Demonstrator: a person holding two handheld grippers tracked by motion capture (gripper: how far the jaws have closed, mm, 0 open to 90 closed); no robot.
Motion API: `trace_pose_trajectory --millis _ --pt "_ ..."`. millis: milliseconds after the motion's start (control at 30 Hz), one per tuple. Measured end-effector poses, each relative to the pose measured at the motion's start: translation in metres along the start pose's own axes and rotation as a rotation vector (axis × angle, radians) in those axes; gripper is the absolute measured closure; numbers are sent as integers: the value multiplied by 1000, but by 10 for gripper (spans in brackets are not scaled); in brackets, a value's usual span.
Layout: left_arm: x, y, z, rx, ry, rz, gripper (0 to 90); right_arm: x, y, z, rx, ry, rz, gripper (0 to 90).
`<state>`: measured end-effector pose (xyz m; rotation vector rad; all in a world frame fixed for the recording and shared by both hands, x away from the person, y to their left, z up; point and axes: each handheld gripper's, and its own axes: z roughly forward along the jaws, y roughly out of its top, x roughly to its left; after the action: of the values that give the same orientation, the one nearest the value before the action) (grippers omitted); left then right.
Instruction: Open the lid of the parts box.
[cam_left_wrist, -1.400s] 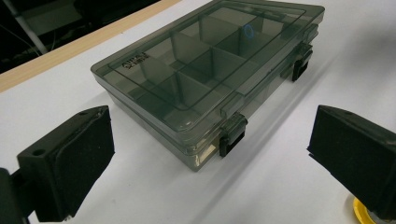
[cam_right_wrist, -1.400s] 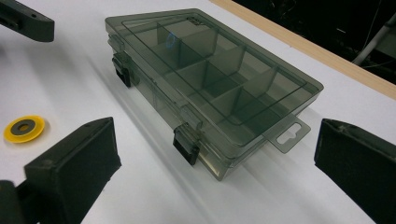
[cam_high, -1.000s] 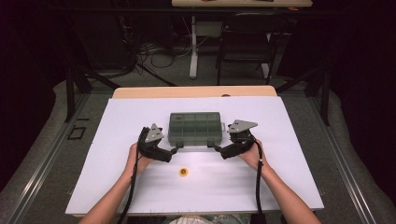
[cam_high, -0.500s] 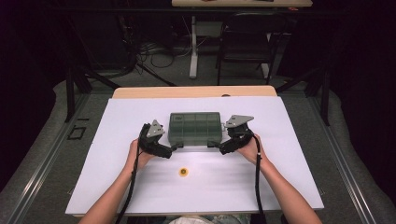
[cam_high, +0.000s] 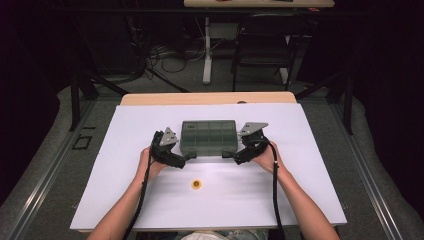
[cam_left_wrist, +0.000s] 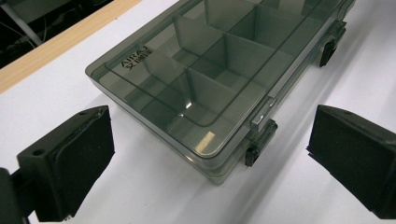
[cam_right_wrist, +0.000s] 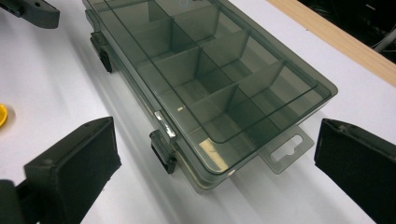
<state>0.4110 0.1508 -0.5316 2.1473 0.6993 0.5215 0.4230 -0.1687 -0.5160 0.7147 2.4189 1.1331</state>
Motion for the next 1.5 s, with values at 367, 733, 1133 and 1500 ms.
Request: trace_pose_trajectory --millis 367,733,1133,1500 --pt "4 -7 3 17 10 -14 3 -2 -6 4 27 10 20 0" --pt "10 -17 2 30 3 4 153 -2 -10 5 42 0 22 0" --pt "7 -17 1 14 2 25 318 -1 -11 3 32 -17 16 22" --pt "4 -20 2 3 19 50 414 -1 -12 3 45 -16 15 57"
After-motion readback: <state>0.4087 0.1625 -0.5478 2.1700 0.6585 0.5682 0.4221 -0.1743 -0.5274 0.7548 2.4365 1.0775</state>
